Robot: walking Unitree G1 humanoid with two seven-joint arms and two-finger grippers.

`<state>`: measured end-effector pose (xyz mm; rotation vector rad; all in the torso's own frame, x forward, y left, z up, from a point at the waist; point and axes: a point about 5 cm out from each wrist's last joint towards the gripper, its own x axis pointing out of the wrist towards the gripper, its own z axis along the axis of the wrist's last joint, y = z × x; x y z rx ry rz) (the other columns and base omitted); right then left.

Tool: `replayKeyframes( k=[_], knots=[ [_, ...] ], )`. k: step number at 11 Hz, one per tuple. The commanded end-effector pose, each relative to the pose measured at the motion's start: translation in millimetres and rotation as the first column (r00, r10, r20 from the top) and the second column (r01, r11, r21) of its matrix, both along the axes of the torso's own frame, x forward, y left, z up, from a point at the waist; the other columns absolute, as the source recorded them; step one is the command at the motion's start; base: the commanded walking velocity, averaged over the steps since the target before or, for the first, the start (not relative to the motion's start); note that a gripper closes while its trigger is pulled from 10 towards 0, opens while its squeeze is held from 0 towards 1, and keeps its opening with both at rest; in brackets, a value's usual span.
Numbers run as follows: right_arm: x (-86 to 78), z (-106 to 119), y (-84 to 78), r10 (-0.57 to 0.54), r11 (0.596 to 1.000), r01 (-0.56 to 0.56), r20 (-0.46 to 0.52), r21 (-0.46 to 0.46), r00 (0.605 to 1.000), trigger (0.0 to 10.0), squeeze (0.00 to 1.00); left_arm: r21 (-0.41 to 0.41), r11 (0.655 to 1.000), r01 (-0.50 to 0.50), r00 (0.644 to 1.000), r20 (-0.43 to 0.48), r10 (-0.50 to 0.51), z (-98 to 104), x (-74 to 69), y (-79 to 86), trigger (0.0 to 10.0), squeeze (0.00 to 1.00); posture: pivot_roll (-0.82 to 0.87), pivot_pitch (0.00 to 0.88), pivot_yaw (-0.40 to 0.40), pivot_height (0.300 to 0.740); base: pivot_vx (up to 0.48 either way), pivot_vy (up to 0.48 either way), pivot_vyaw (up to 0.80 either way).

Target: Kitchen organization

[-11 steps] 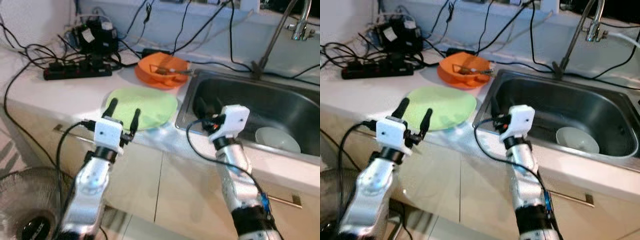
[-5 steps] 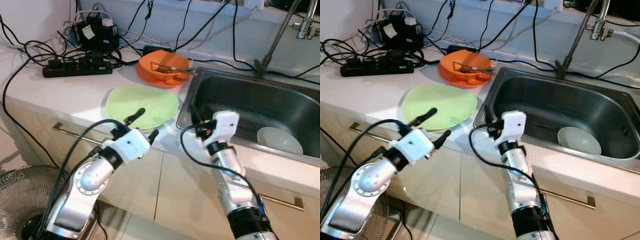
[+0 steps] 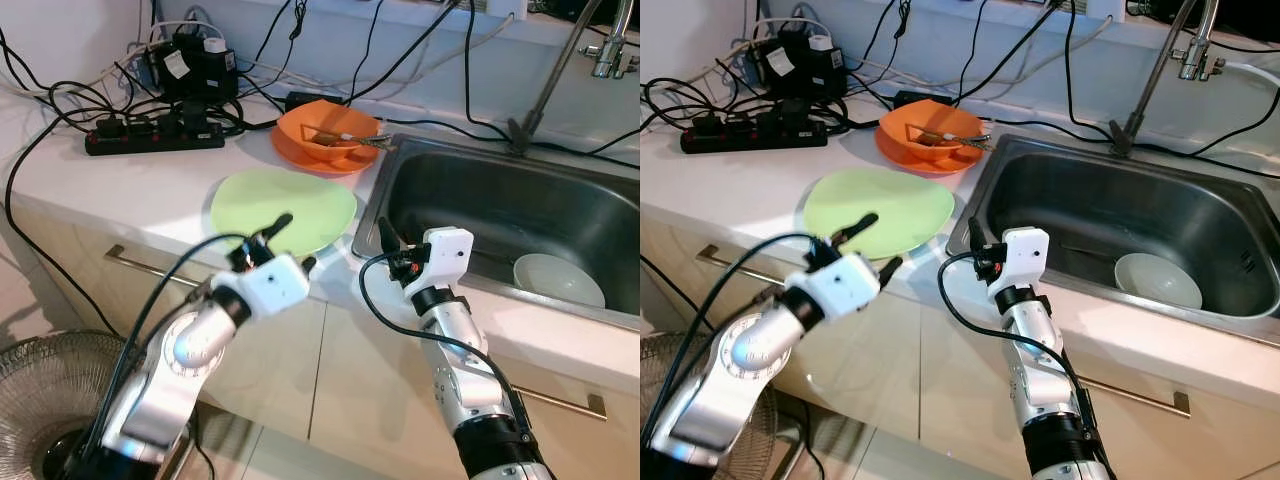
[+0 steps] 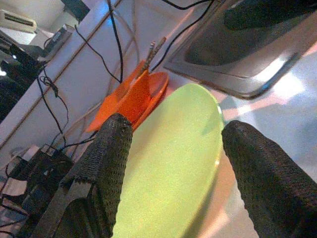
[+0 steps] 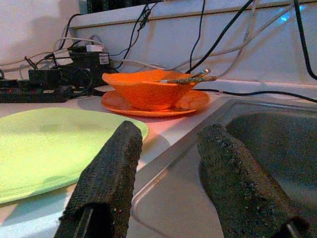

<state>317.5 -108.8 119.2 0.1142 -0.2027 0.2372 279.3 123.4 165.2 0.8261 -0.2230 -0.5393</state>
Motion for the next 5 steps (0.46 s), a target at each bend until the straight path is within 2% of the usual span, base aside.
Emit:
replayKeyframes(
  k=[1, 3, 5],
  knots=[
    [3.0, 3.0, -0.9, -0.008, 1.000, 0.008, 0.005, 0.008, 1.000, 10.0, 0.00, 0.049, 0.999, 0.003, 1.000, -0.001, -0.003, 2.2, 6.4, 0.8, 10.0, 0.00, 0.25, 0.019, -0.052, 0.740, 0.000, 0.000, 0.00],
    [3.4, 3.1, -0.5, -0.009, 1.000, 0.009, 0.006, 0.007, 1.000, 10.0, 0.00, 0.088, 0.996, 0.010, 1.000, -0.013, -0.009, 2.8, 14.1, 2.9, 10.0, 0.00, 0.25, 0.021, -0.048, 0.740, 0.000, 0.000, 0.00],
    [3.0, 3.0, -1.3, -0.015, 1.000, 0.015, 0.006, 0.007, 1.000, 10.0, 0.00, 0.104, 0.994, 0.039, 0.998, -0.048, -0.034, -1.4, 14.3, 1.2, 10.0, 0.00, 0.24, 0.015, -0.041, 0.740, 0.000, 0.000, 0.00]
  ],
)
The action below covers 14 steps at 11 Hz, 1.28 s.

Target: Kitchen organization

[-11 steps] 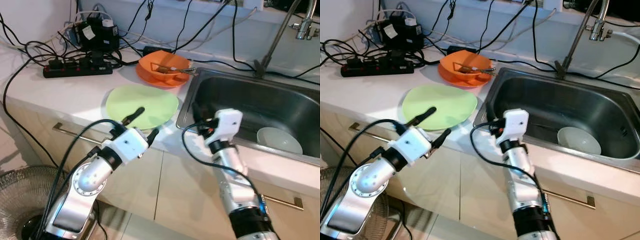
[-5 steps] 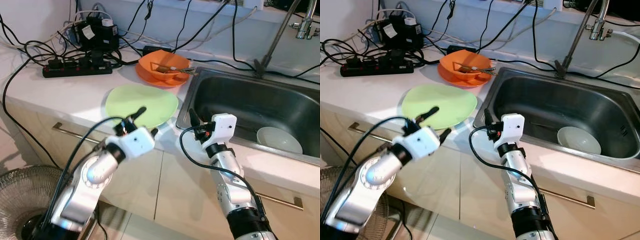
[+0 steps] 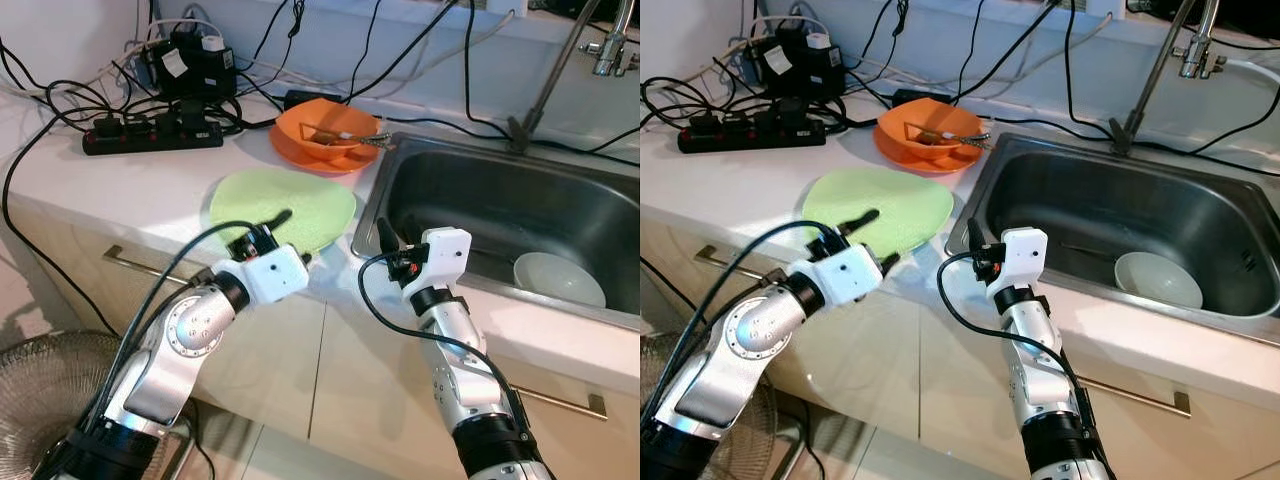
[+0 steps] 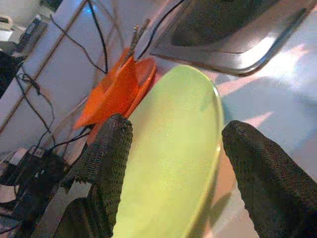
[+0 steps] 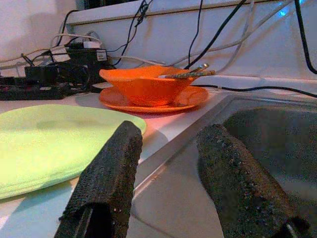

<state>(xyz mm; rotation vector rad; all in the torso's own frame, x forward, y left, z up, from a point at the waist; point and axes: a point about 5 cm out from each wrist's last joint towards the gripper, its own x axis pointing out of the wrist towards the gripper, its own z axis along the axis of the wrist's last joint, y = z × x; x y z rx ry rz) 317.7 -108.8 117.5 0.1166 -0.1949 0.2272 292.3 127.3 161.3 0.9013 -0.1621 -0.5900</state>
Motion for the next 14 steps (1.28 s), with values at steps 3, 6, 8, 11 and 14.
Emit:
replayKeyframes(
  k=[3, 6, 8, 11, 14],
  knots=[
    [2.2, 3.2, 1.5, 0.000, 1.000, 0.000, 0.011, 0.006, 1.000, 10.0, 0.00, 0.082, 0.996, 0.028, 1.000, -0.016, -0.027, -4.7, 1.9, -1.1, 10.0, 0.00, 0.24, 0.000, -0.034, 0.740, 0.000, 0.000, 0.00],
    [2.2, 2.9, 3.8, 0.004, 1.000, -0.004, 0.011, 0.007, 1.000, 10.0, 0.00, 0.142, 0.990, 0.004, 1.000, -0.010, -0.002, -6.2, 6.1, 3.8, 10.0, 0.00, 0.24, 0.000, -0.027, 0.740, 0.000, 0.000, 0.00],
    [3.0, 4.0, 3.7, 0.001, 1.000, -0.001, 0.013, 0.007, 1.000, 10.0, 0.00, 0.146, 0.989, -0.024, 1.000, 0.006, 0.024, -4.1, 10.0, 7.3, 10.0, 0.00, 0.24, 0.000, -0.027, 0.740, 0.000, 0.000, 0.00],
    [3.7, 4.1, 1.6, -0.008, 1.000, 0.008, 0.011, 0.007, 1.000, 10.0, 0.00, 0.180, 0.982, -0.057, 0.998, -0.015, 0.060, -11.9, 13.9, 11.5, 10.0, 0.00, 0.23, 0.004, -0.029, 0.740, 0.000, 0.000, 0.00],
    [4.1, 2.2, 0.1, -0.010, 1.000, 0.010, -0.001, -0.001, 1.000, 10.0, 0.00, 0.242, 0.966, -0.087, 0.995, -0.033, 0.098, -20.2, 19.0, 14.6, 10.0, 0.00, 0.23, 0.012, -0.031, 0.740, 0.000, 0.000, 0.00]
  ],
)
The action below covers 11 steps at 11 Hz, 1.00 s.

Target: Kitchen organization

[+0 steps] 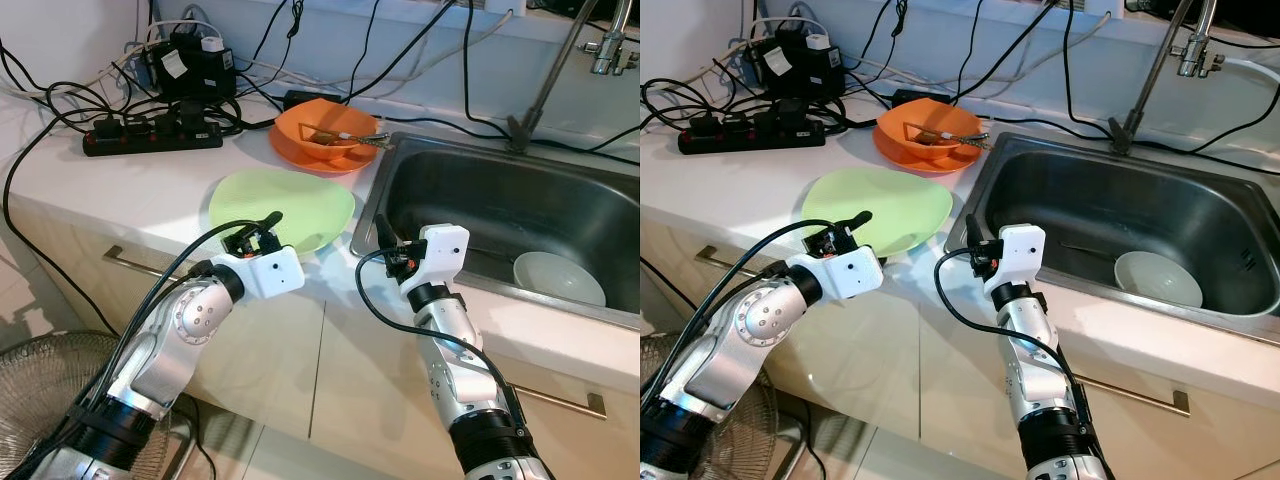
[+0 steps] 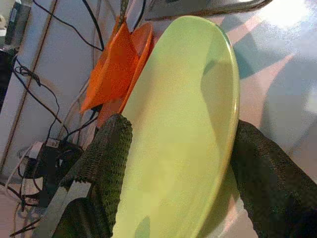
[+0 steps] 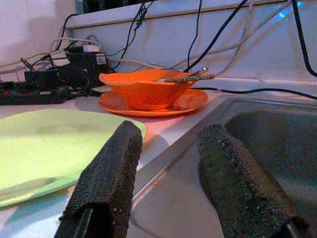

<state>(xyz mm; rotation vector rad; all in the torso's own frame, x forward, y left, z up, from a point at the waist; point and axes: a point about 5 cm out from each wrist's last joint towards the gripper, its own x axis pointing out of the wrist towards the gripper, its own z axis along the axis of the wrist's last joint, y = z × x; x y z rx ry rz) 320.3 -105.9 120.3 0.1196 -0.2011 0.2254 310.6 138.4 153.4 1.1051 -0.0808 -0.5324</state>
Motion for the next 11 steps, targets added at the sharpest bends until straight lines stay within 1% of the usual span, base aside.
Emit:
replayKeyframes(
  k=[1, 4, 6, 7, 8, 11],
  knots=[
    [2.3, -0.2, -3.1, -0.010, 1.000, 0.010, -0.006, -0.007, 1.000, 10.0, 0.00, 0.047, 0.998, -0.039, 0.997, -0.062, 0.042, -13.9, 2.0, 5.0, 10.0, 0.00, 0.23, 0.012, -0.032, 0.740, 0.000, 0.000, 0.00],
    [3.0, 0.3, -2.5, -0.012, 1.000, 0.012, -0.007, -0.007, 1.000, 10.0, 0.00, 0.113, 0.987, -0.110, 0.989, -0.083, 0.120, -20.8, 6.5, 14.6, 10.0, 0.00, 0.23, 0.011, -0.029, 0.740, 0.000, 0.000, 0.00],
    [3.2, 0.0, -1.9, -0.013, 1.000, 0.013, -0.009, -0.008, 1.000, 10.0, 0.00, 0.135, 0.983, -0.124, 0.986, -0.096, 0.137, -23.0, 9.1, 14.1, 10.0, 0.00, 0.23, 0.010, -0.027, 0.740, 0.000, 0.000, 0.00],
    [3.1, -1.5, -1.5, -0.010, 1.000, 0.010, -0.016, -0.009, 1.000, 10.0, 0.00, 0.137, 0.986, -0.092, 0.982, -0.149, 0.112, -30.6, 5.6, 8.9, 10.0, 0.00, 0.22, 0.011, -0.026, 0.740, 0.000, 0.000, 0.00],
    [2.7, -2.5, -1.2, -0.011, 1.000, 0.010, -0.020, -0.010, 1.000, 10.0, 0.00, 0.148, 0.986, -0.079, 0.980, -0.170, 0.104, -37.0, 3.1, 6.7, 10.0, 0.00, 0.22, 0.011, -0.024, 0.740, 0.000, 0.000, 0.00],
    [3.3, -2.4, -2.2, -0.015, 1.000, 0.014, -0.023, -0.012, 1.000, 10.0, 0.00, 0.164, 0.981, -0.103, 0.973, -0.189, 0.134, -47.9, 1.8, 6.8, 10.0, 0.00, 0.22, 0.014, -0.028, 0.740, 0.000, 0.000, 0.00]
  ],
)
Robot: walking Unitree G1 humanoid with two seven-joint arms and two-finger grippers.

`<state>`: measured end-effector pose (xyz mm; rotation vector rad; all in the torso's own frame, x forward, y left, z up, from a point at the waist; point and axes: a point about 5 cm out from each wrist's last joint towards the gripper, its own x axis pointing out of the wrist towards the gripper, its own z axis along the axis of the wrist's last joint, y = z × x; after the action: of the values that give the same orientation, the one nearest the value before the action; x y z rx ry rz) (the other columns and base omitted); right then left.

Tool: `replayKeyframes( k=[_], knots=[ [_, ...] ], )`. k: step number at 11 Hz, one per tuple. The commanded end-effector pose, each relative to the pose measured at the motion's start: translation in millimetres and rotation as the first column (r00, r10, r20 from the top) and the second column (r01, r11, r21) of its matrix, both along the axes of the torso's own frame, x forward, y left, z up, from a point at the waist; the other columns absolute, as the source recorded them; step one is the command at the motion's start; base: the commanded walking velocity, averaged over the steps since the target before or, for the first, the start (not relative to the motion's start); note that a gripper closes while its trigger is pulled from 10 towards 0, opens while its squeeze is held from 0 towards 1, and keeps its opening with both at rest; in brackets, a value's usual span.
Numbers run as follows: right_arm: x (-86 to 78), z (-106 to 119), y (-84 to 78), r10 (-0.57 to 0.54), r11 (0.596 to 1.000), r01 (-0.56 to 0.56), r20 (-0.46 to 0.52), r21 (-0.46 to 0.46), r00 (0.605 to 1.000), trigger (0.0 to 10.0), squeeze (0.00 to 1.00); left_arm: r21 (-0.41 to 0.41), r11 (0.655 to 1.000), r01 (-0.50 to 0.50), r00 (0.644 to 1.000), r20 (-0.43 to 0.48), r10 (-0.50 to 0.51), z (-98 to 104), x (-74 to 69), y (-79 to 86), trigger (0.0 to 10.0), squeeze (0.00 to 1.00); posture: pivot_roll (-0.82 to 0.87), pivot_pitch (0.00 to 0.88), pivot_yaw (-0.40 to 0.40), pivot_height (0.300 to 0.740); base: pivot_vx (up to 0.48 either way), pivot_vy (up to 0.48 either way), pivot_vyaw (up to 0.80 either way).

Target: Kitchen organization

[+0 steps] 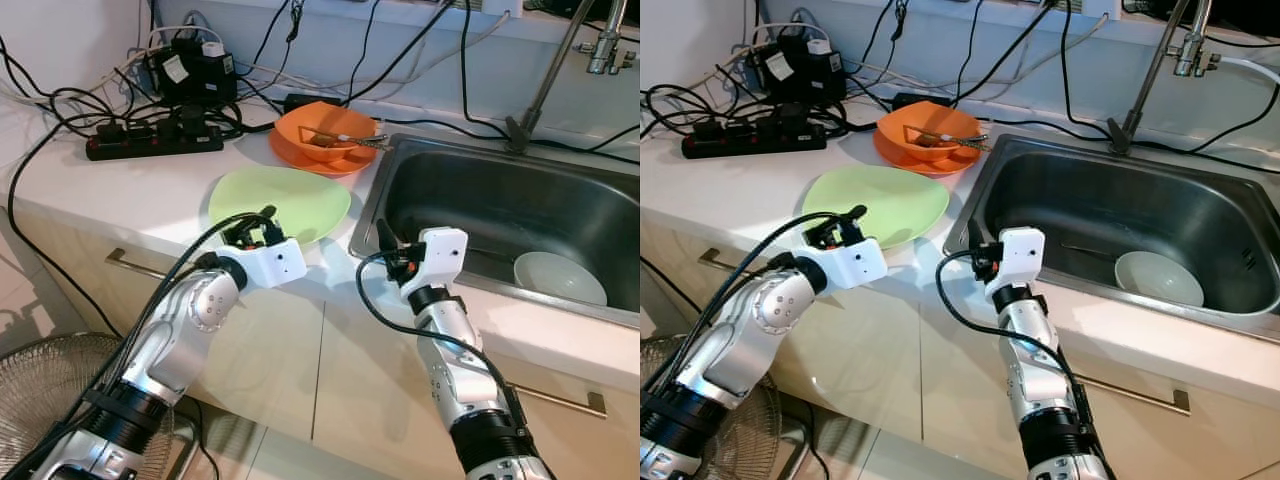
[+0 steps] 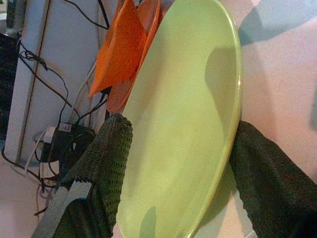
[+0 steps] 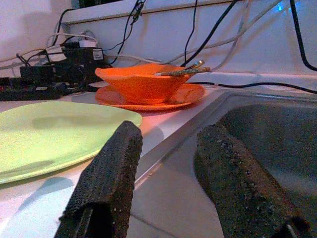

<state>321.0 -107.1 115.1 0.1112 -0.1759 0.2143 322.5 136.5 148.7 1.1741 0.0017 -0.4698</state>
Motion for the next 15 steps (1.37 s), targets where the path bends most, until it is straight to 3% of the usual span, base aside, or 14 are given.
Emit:
replayKeyframes(
  k=[1, 2, 3, 15],
  knots=[
    [3.3, 3.4, -1.6, -0.006, 1.000, 0.006, 0.004, -0.001, 1.000, 10.0, 0.00, 0.079, 0.996, -0.049, 0.982, -0.179, 0.062, -43.7, -9.1, 9.4, 10.0, 0.00, 0.22, 0.014, -0.029, 0.740, 0.000, 0.000, 0.00],
    [3.4, 3.9, -1.8, -0.007, 1.000, 0.007, 0.006, 0.000, 1.000, 10.0, 0.00, 0.080, 0.996, -0.050, 0.981, -0.181, 0.064, -44.0, -8.8, 9.5, 9.6, 0.00, 0.22, 0.012, -0.028, 0.740, 0.000, 0.000, 0.00],
    [3.5, 4.1, -2.1, -0.009, 1.000, 0.009, 0.007, 0.001, 1.000, 10.0, 0.00, 0.085, 0.995, -0.053, 0.981, -0.180, 0.068, -44.5, -8.2, 10.3, 0.0, 0.00, 0.22, 0.013, -0.028, 0.740, 0.000, 0.000, 0.00],
    [2.9, 3.4, -1.0, -0.006, 1.000, 0.006, 0.007, 0.000, 1.000, 10.0, 0.00, 0.079, 0.997, -0.018, 0.982, -0.188, 0.032, -45.2, -8.4, 2.5, 0.0, 0.00, 0.22, 0.000, -0.022, 0.740, 0.000, 0.000, 0.00]
  ],
)
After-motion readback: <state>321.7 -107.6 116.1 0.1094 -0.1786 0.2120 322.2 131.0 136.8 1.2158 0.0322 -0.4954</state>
